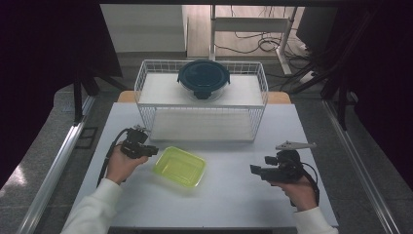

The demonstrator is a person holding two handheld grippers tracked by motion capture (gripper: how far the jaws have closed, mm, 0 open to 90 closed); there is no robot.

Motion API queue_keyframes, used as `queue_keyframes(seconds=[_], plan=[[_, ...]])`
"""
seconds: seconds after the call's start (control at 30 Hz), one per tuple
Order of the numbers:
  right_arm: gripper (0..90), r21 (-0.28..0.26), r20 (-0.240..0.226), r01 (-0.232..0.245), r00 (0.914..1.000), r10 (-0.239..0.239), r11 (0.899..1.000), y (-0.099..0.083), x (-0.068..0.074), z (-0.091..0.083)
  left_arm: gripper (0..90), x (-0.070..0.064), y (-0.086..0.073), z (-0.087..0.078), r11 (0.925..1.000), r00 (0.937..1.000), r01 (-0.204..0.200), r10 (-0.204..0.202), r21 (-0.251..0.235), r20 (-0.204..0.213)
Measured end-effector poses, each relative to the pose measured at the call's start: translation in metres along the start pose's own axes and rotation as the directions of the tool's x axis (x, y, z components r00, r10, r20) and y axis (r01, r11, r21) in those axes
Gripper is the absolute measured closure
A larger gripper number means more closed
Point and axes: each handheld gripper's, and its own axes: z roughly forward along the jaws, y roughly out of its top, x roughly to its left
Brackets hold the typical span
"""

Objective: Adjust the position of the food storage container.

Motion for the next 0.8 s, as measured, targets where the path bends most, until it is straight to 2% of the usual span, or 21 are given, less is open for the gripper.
queue_keyframes(seconds=[0.17,0.23,0.27,0.37,0.6,0.7,0.8], plan=[[26.5,0.005,0.005,-0.003,1.0000,0.003,1.000,-0.001,-0.001,0.001,89.8,0.000,0.004,0.009,0.9991,0.9999,-0.012,0.011,0.041,0.008],[26.3,0.003,0.012,-0.003,0.9999,0.003,1.000,-0.001,-0.002,0.001,90.0,-0.004,0.003,0.011,0.9976,0.9993,-0.036,0.036,0.058,0.011],[26.2,0.000,0.017,-0.003,0.9999,0.003,1.000,-0.001,-0.003,0.001,90.0,-0.006,0.002,0.013,0.9963,0.9988,-0.049,0.049,0.071,-0.001],[26.1,-0.013,0.030,-0.016,0.9994,0.016,1.000,-0.001,-0.005,-0.002,90.0,-0.007,0.001,0.015,0.9943,0.9983,-0.058,0.058,0.089,-0.004],[26.1,-0.034,0.040,-0.034,0.9986,0.035,0.999,-0.001,-0.008,-0.006,90.0,-0.010,-0.002,0.016,0.9935,0.9983,-0.059,0.059,0.097,0.004],[26.1,-0.030,0.040,-0.034,0.9986,0.035,0.999,-0.001,-0.008,-0.005,90.0,-0.011,-0.005,0.017,0.9936,0.9979,-0.059,0.056,0.097,0.031],[26.1,-0.031,0.038,-0.037,0.9986,0.038,0.999,-0.001,-0.007,-0.005,90.0,-0.014,-0.007,0.016,0.9927,0.9970,-0.069,0.065,0.099,0.041]])
